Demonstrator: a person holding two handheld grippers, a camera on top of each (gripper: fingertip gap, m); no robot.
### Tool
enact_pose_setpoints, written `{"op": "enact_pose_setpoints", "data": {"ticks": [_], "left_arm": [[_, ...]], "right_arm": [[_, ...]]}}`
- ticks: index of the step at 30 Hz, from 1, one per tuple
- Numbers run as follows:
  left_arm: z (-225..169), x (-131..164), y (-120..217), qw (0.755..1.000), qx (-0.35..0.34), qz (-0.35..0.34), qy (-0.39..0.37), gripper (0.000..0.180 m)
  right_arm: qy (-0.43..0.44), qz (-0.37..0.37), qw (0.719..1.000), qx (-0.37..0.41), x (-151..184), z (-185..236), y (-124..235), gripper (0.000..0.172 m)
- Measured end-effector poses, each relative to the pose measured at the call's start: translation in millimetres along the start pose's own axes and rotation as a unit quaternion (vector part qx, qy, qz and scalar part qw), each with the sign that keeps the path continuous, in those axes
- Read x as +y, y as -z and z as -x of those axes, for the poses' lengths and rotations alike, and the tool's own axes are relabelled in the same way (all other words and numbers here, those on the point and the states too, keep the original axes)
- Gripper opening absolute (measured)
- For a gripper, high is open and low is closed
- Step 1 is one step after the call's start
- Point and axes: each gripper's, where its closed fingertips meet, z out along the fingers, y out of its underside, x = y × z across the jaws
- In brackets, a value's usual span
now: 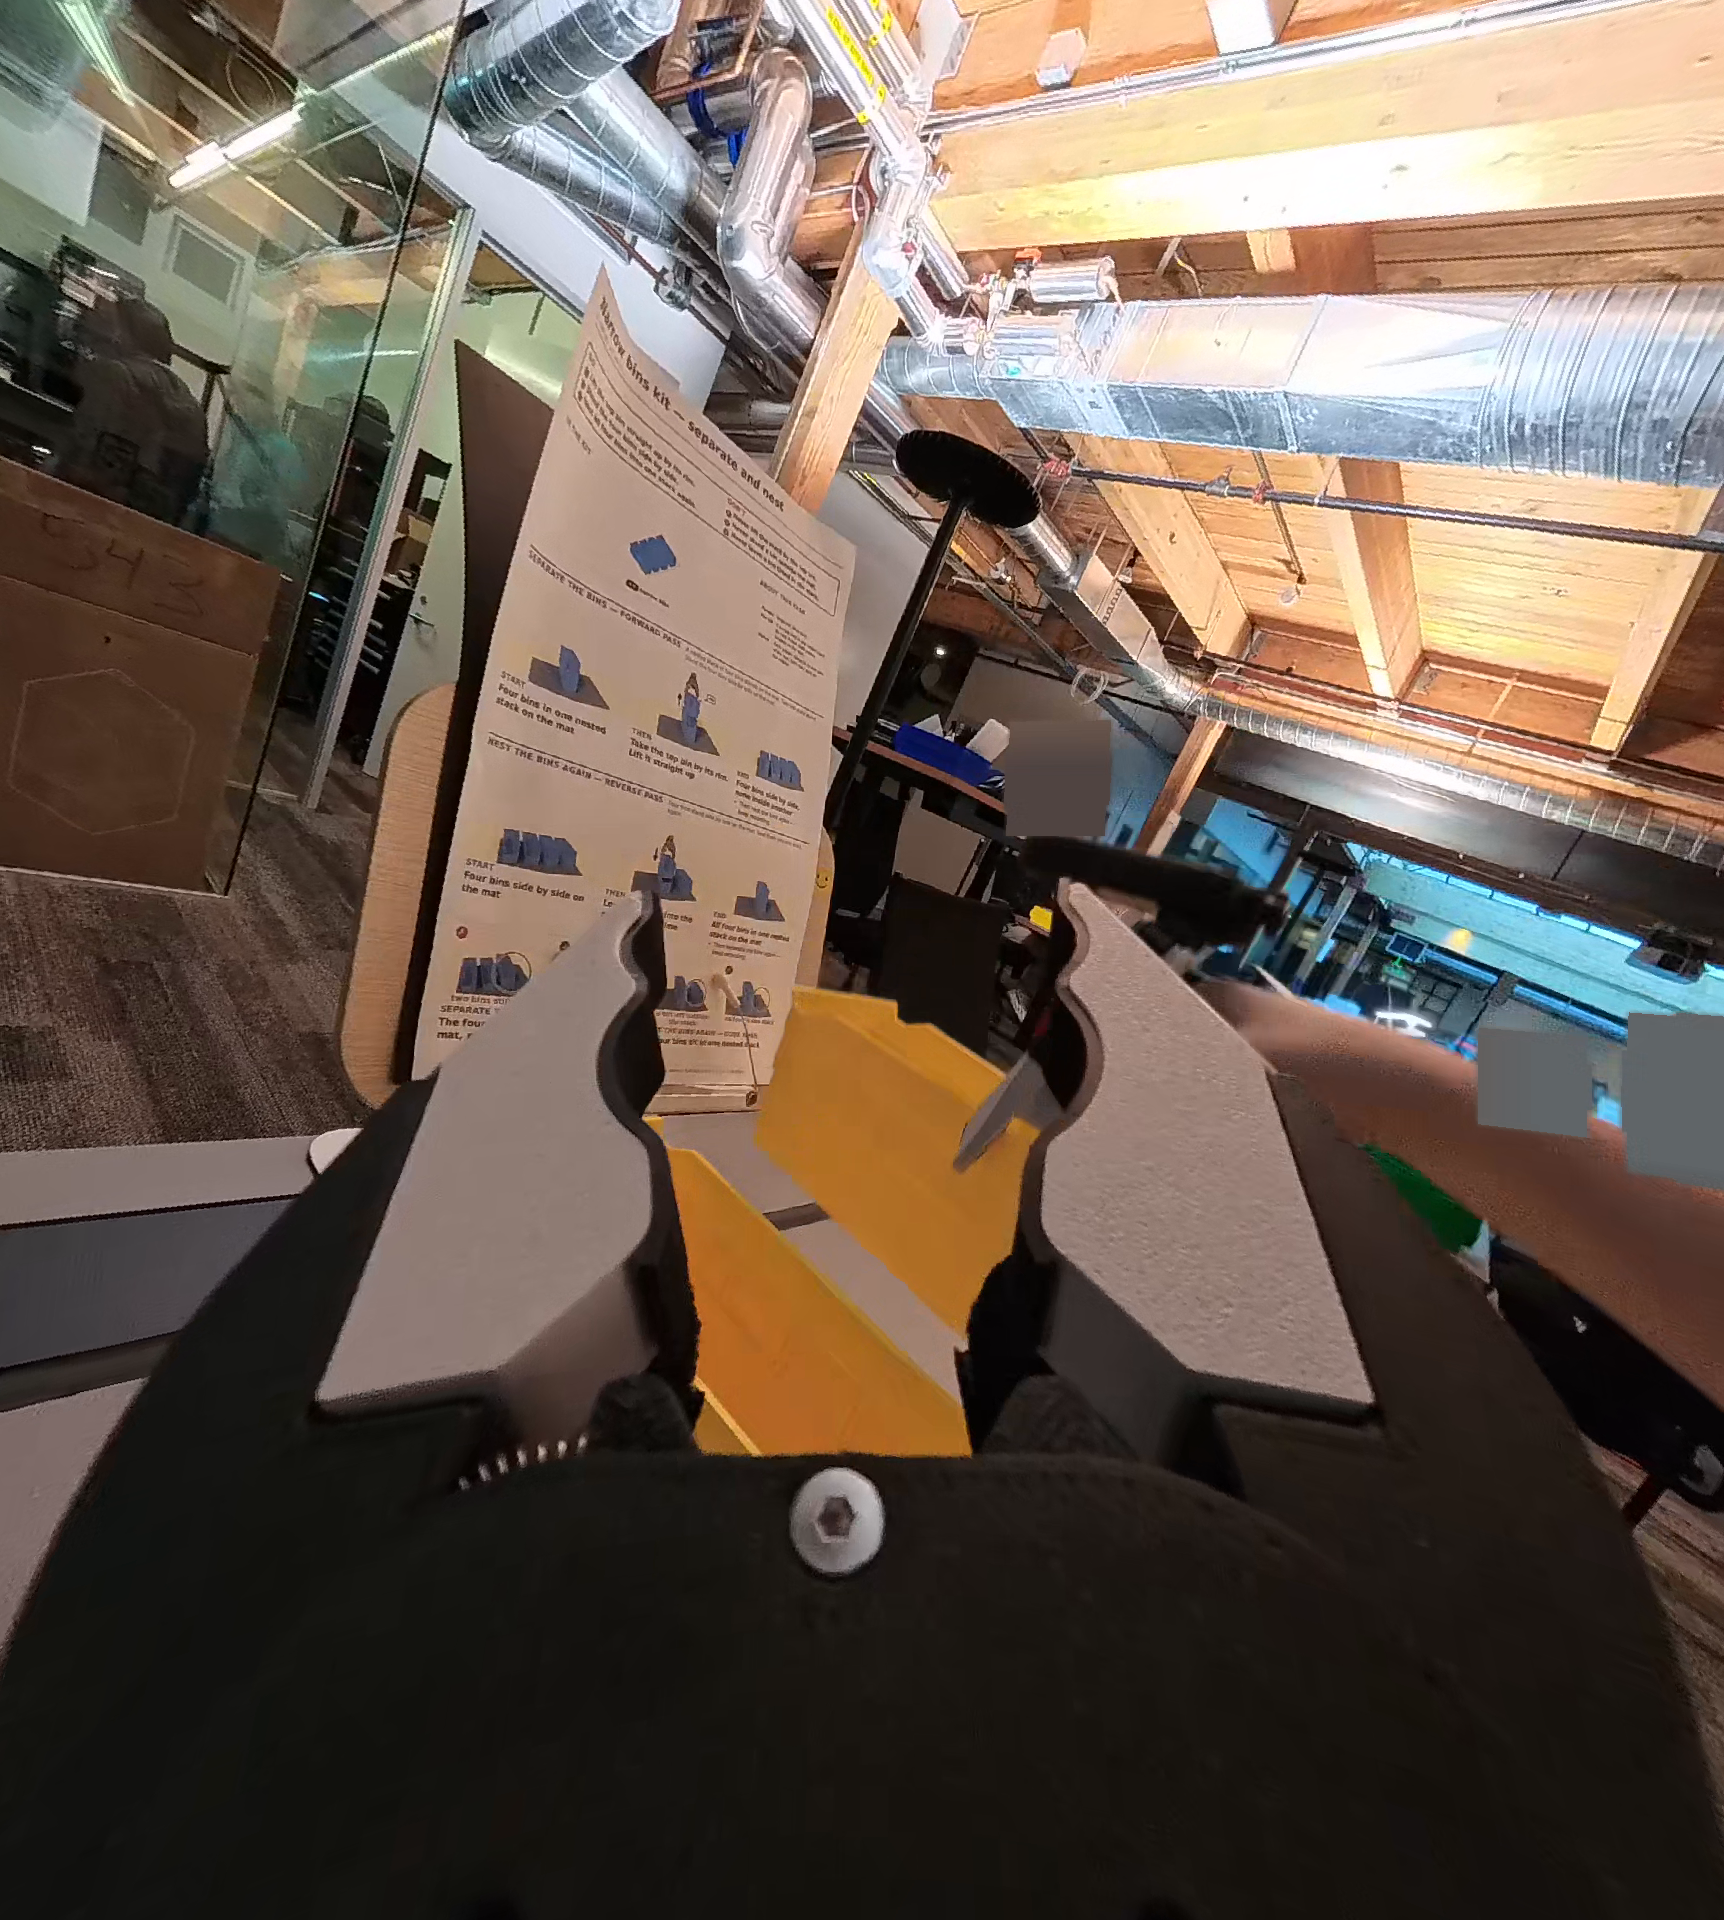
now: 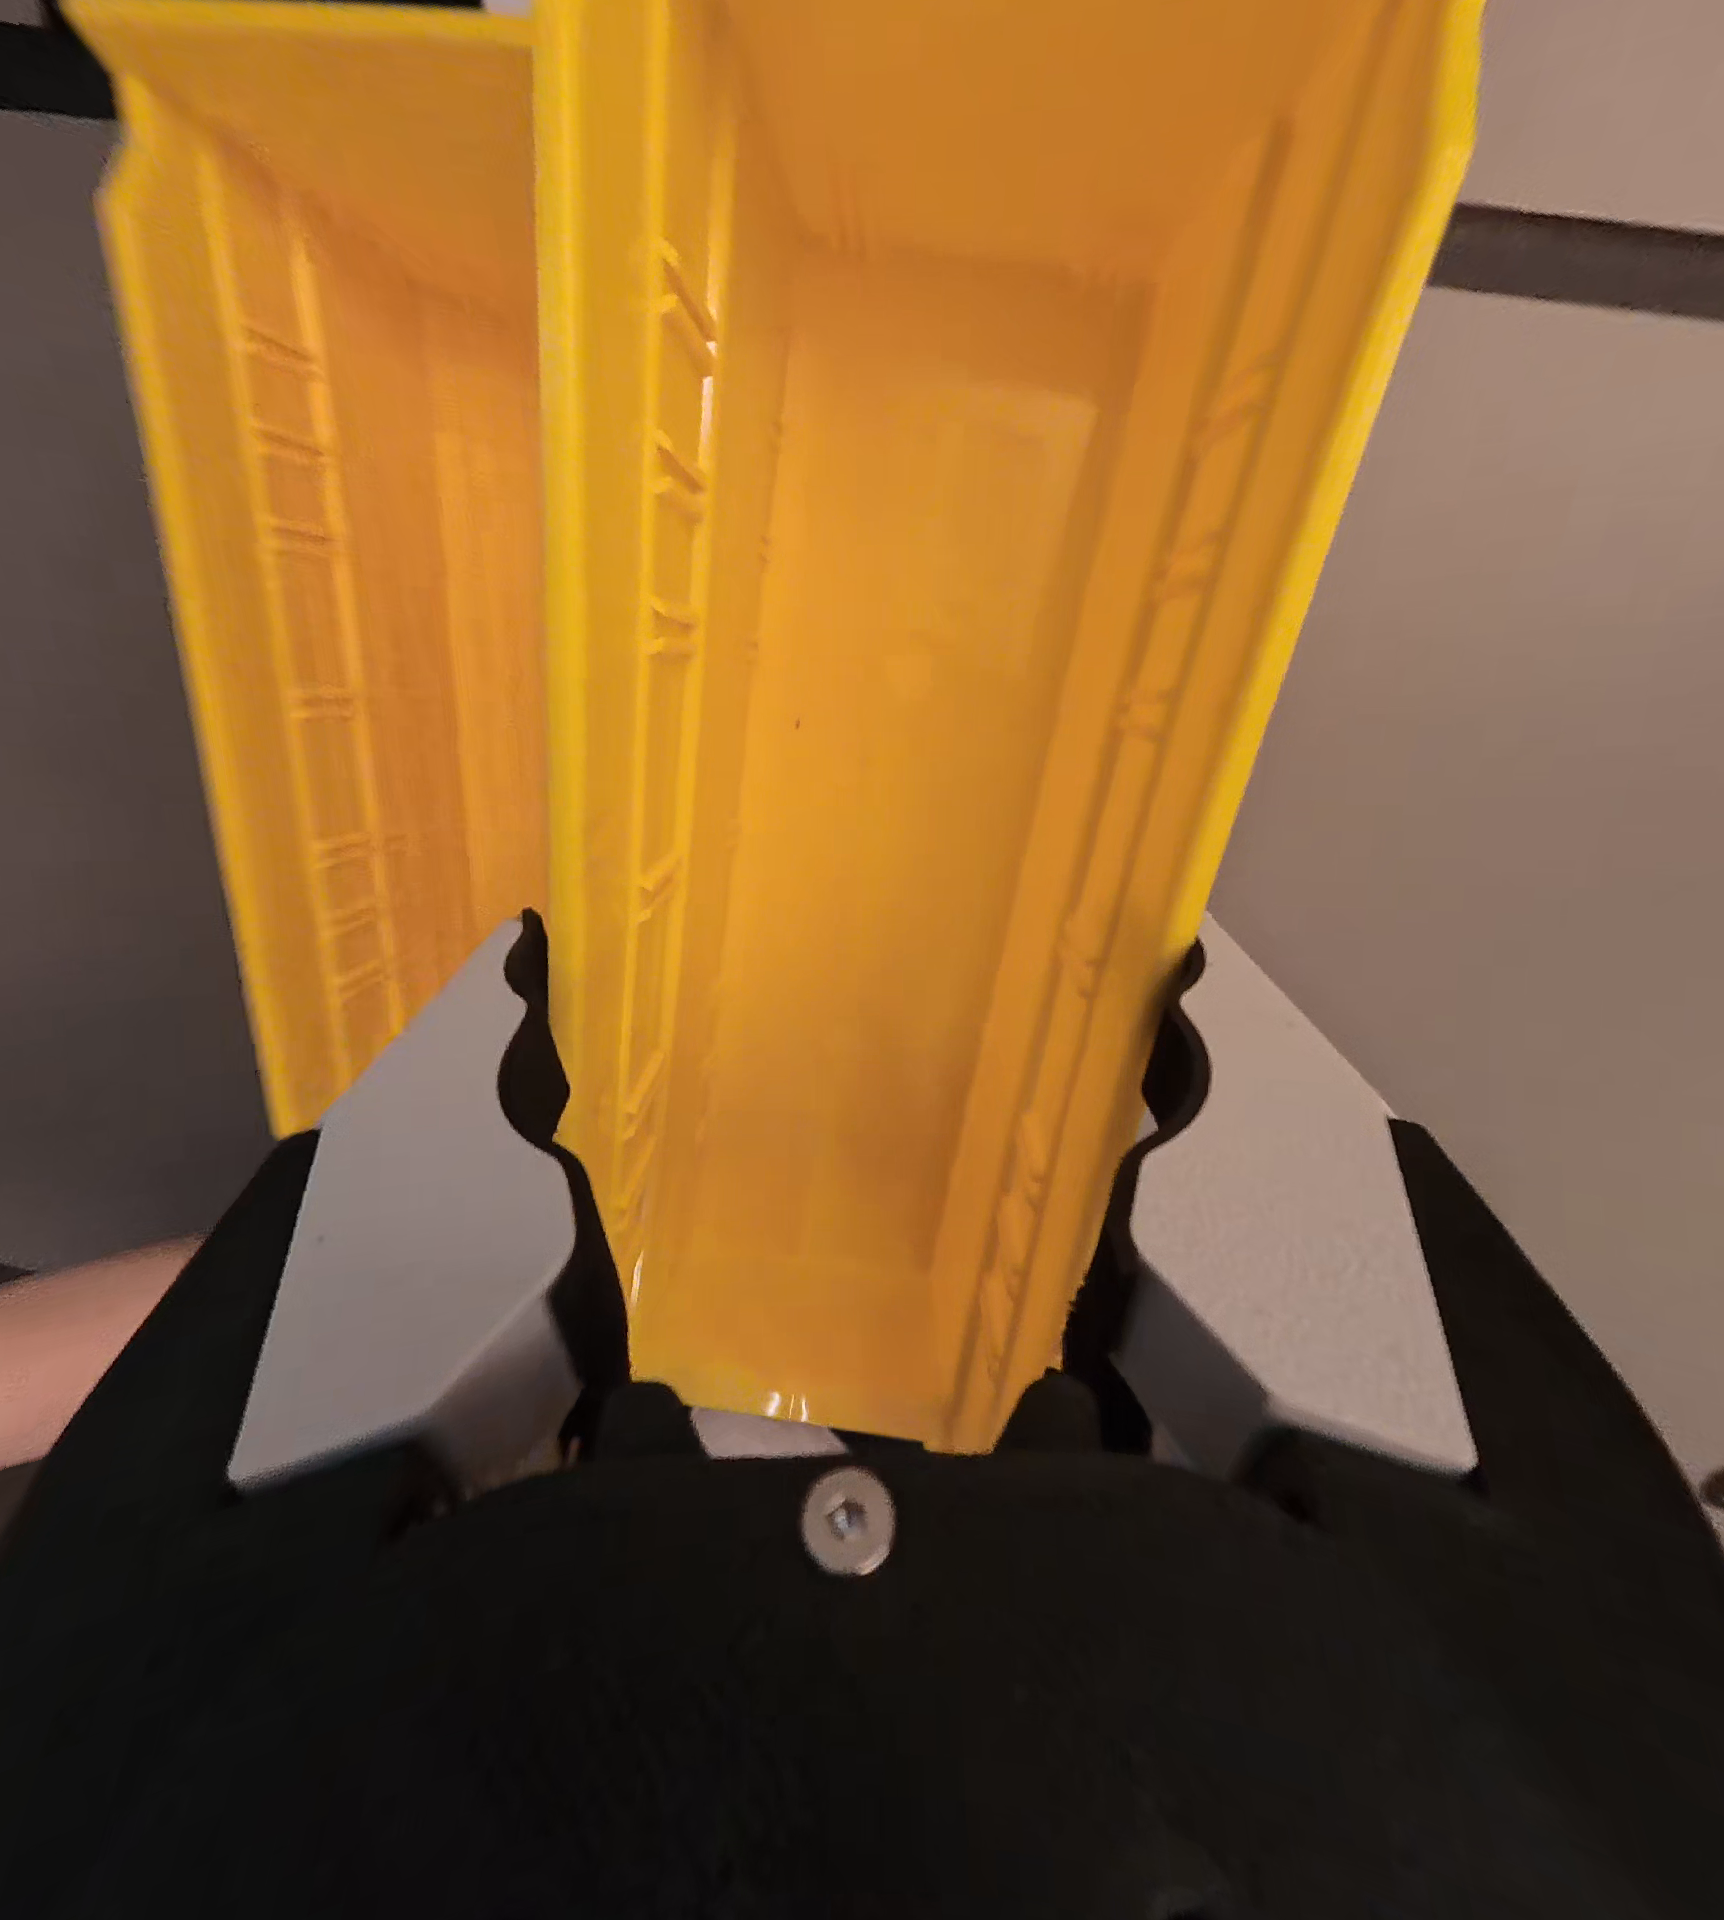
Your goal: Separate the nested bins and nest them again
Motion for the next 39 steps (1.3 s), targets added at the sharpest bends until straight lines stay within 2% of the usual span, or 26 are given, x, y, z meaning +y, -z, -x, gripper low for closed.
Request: {"op": "enact_pose_setpoints", "data": {"ticks": [7,12,15,19,25,29,34,36,39], "left_arm": [[0,2,-3,1.000,-0.001,0.004,-0.003,0.073],[-1,14,-12,0.999,-0.010,0.036,-0.035,0.075],[15,20,-20,0.991,-0.078,0.055,-0.092,0.083],[40,10,-25,0.968,-0.190,0.023,-0.161,0.099],[47,-3,-26,0.929,-0.260,-0.014,-0.263,0.103],[44,1,-30,0.926,-0.260,-0.007,-0.274,0.103],[48,7,-32,0.927,-0.264,0.011,-0.268,0.102],[50,6,-30,0.927,-0.267,0.014,-0.264,0.102],[48,1,-22,0.934,-0.260,0.006,-0.244,0.100]], "right_arm": [[-0.021,-0.008,1.000,0.001,13,-42,-77,0.117],[-0.014,0.000,1.000,0.018,23,-52,-117,0.118],[-0.014,-0.001,1.000,0.010,26,-50,-131,0.120],[-0.009,0.000,1.000,0.009,30,-48,-145,0.127],[0.000,-0.028,0.999,0.025,24,-50,-141,0.133],[0.011,-0.096,0.995,0.021,-2,-40,-97,0.137],[0.044,-0.173,0.983,-0.049,-29,30,-35,0.137],[0.060,-0.164,0.982,-0.068,-28,61,-32,0.138],[0.066,-0.121,0.986,-0.095,-22,104,-48,0.145]]}}
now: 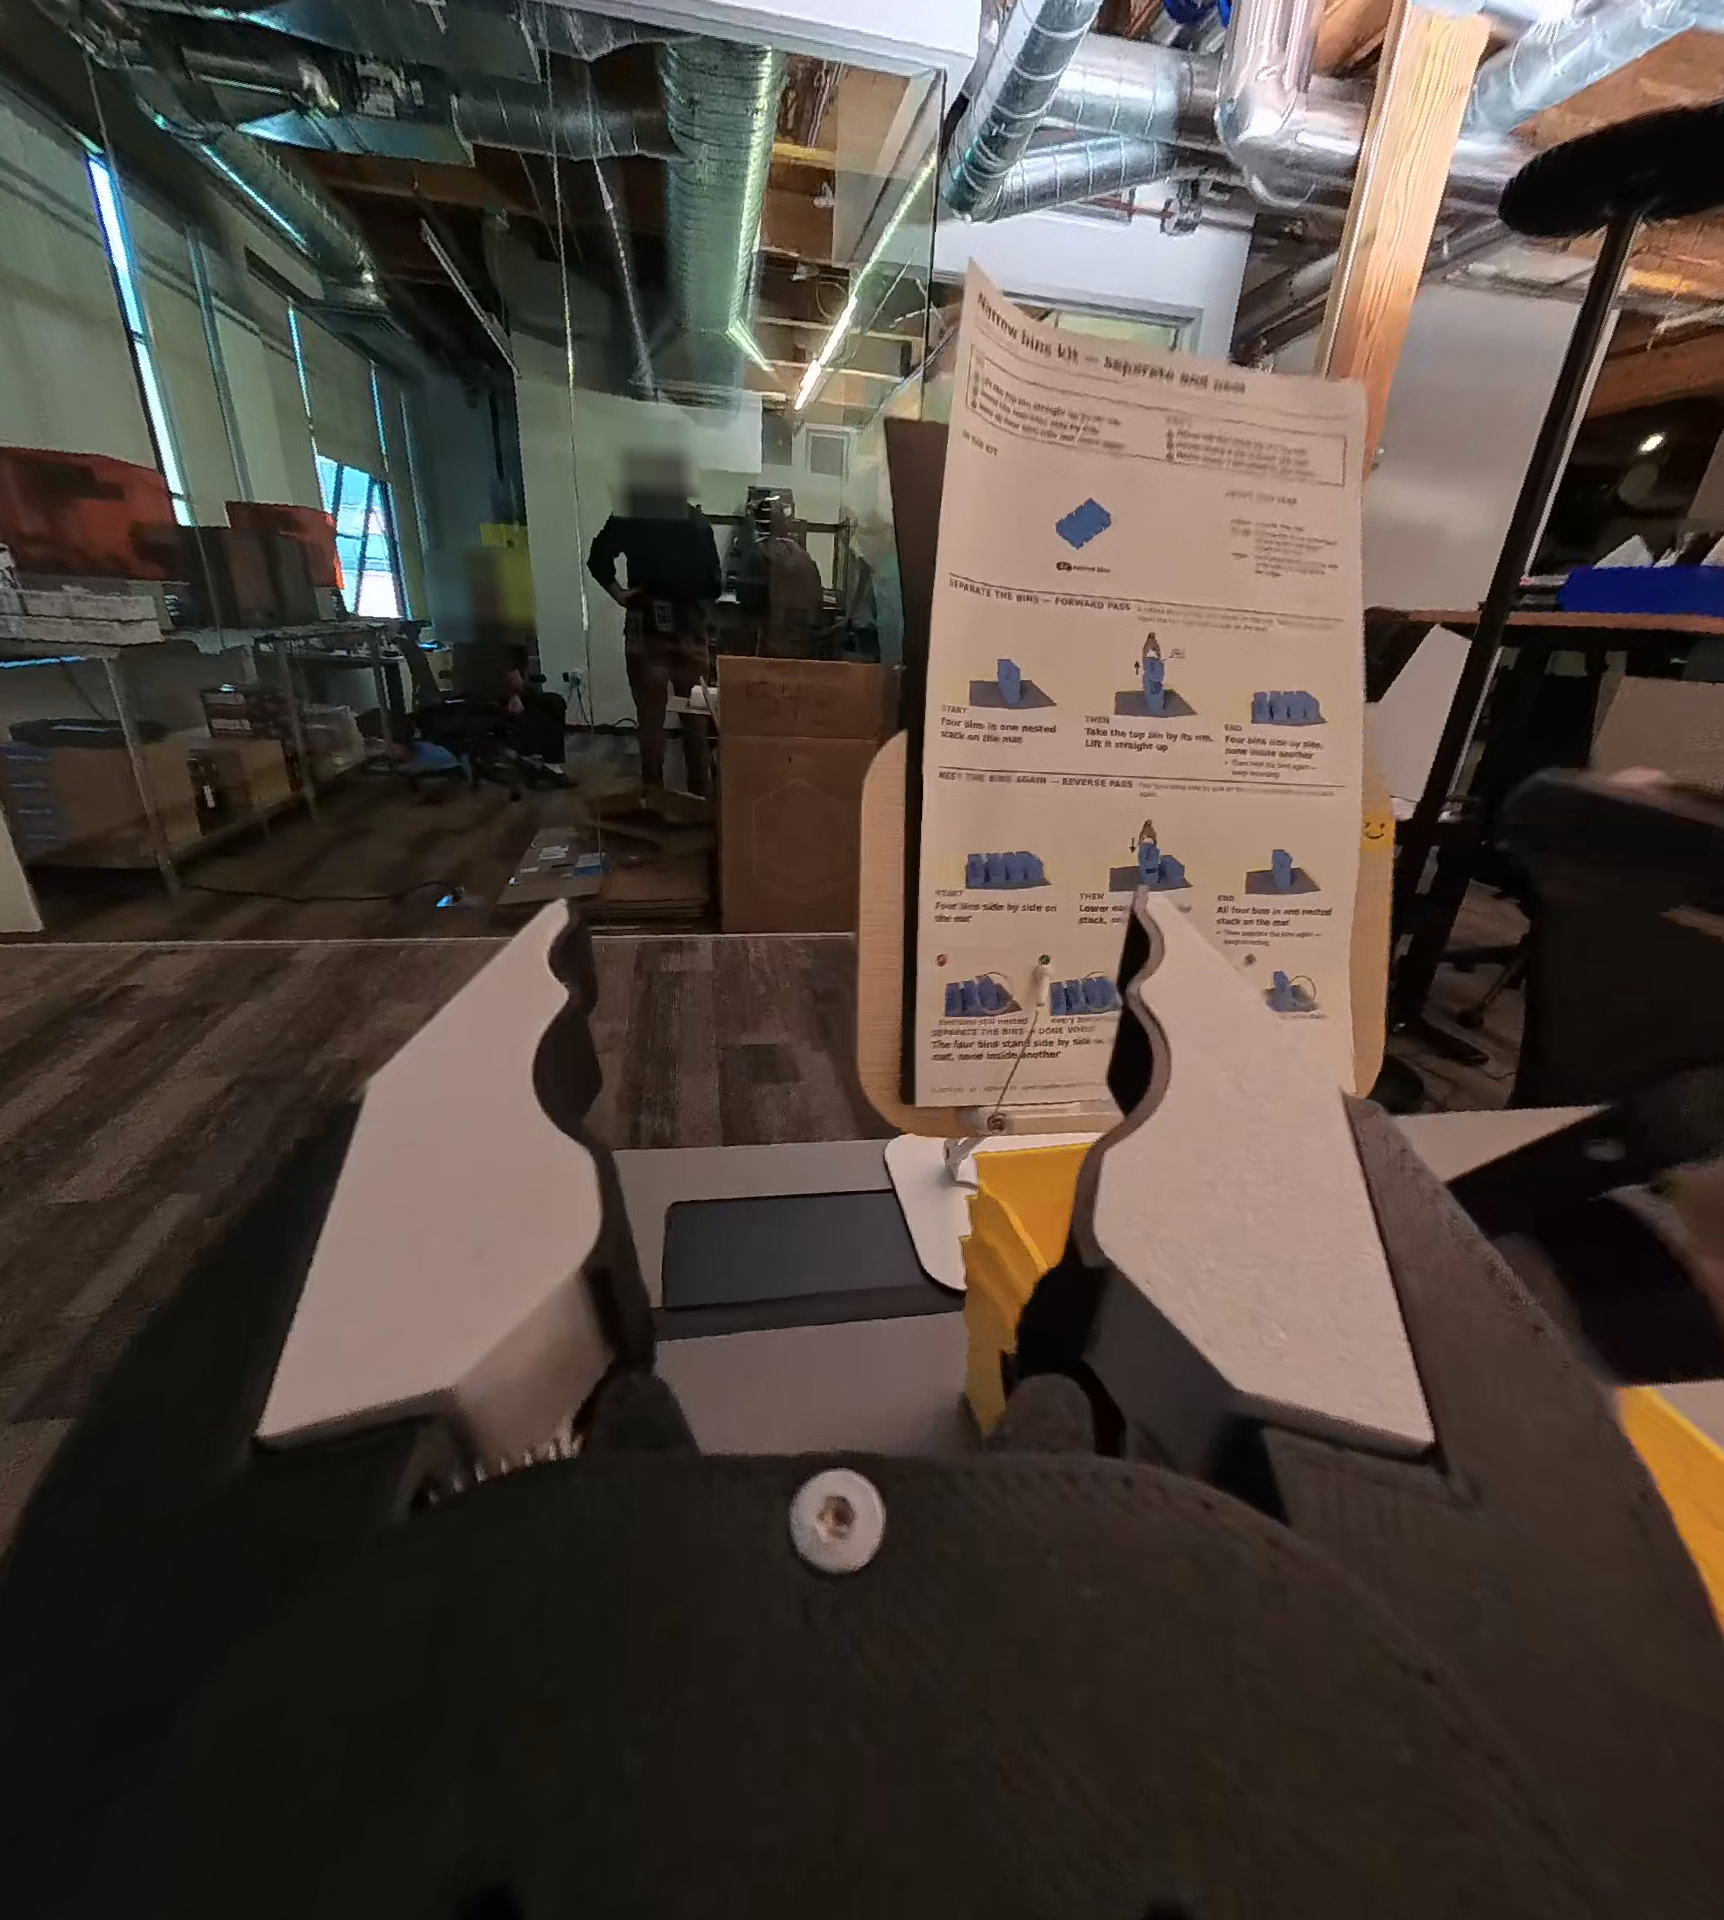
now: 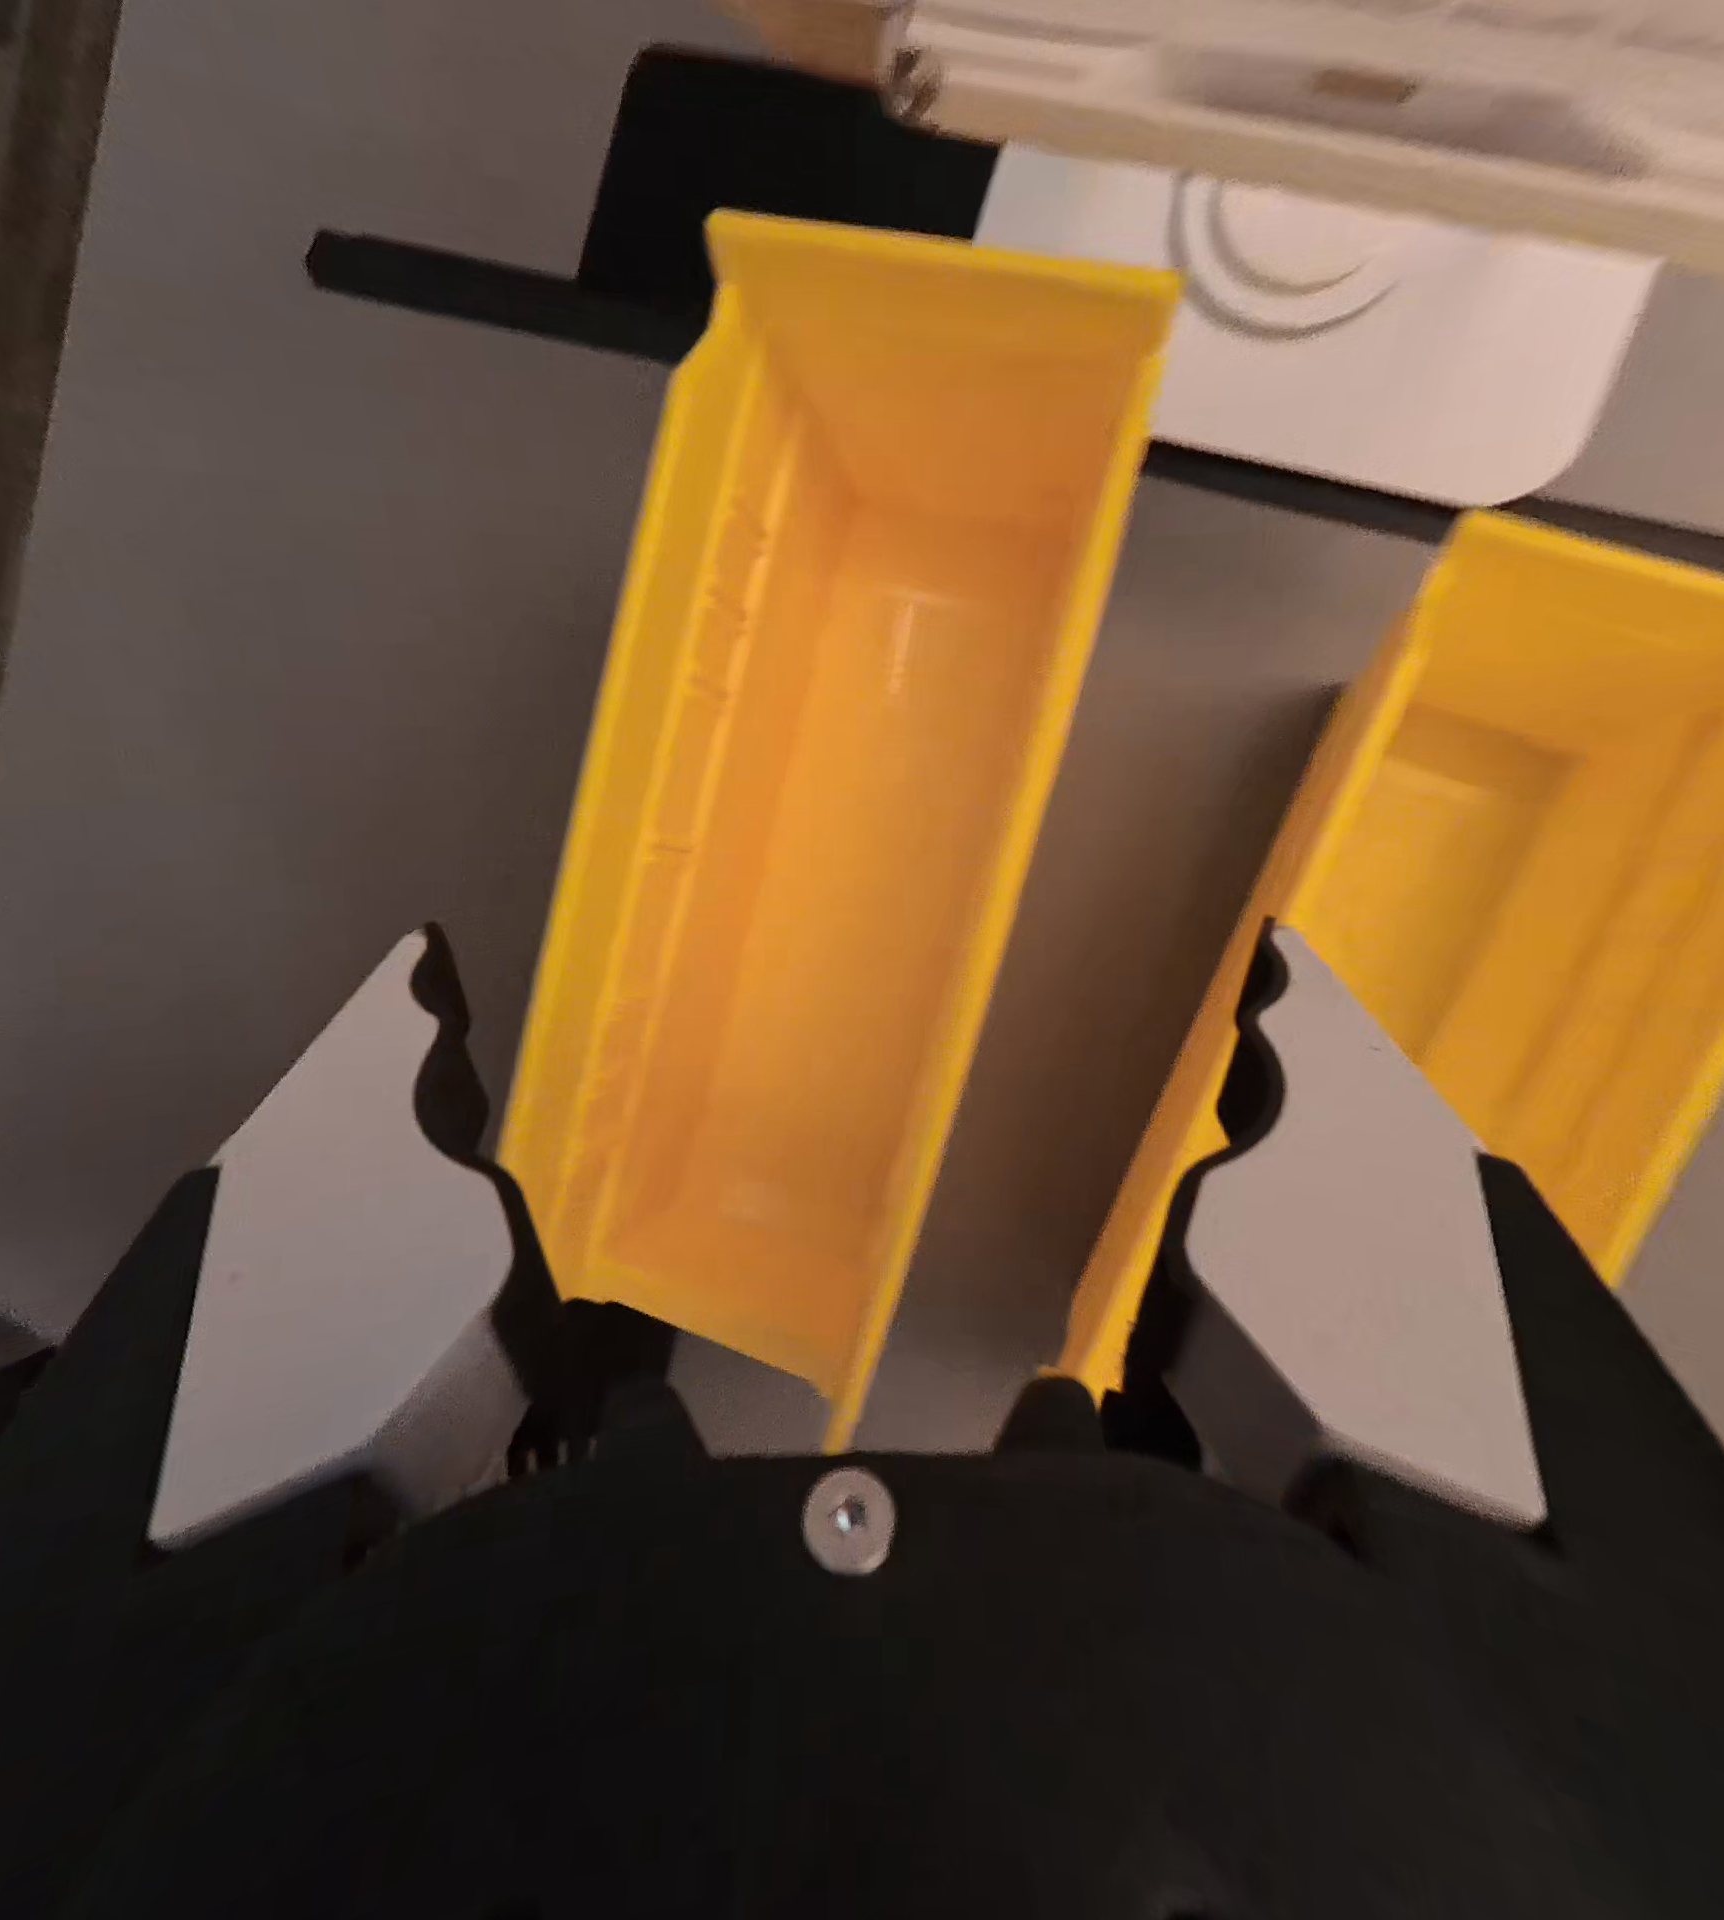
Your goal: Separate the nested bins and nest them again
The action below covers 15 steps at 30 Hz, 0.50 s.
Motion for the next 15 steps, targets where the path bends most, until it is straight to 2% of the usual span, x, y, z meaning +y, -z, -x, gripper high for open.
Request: {"op": "enact_pose_setpoints", "data": {"ticks": [4,7,10,13,15], "left_arm": [[12,-16,25,0.996,0.010,-0.021,0.086,0.091],[21,-54,63,0.984,0.035,-0.110,0.136,0.084],[28,-77,95,0.975,0.038,-0.169,0.141,0.077],[24,-84,106,0.972,0.058,-0.176,0.146,0.076],[14,-81,105,0.972,0.086,-0.154,0.156,0.075]], "right_arm": [[-0.012,0.070,0.997,0.001,15,26,-32,0.149],[0.011,0.129,0.990,0.061,33,20,-49,0.148],[0.023,0.182,0.978,0.094,50,15,-58,0.140],[0.023,0.208,0.973,0.098,53,15,-58,0.131],[0.016,0.218,0.971,0.099,54,15,-57,0.127]]}}
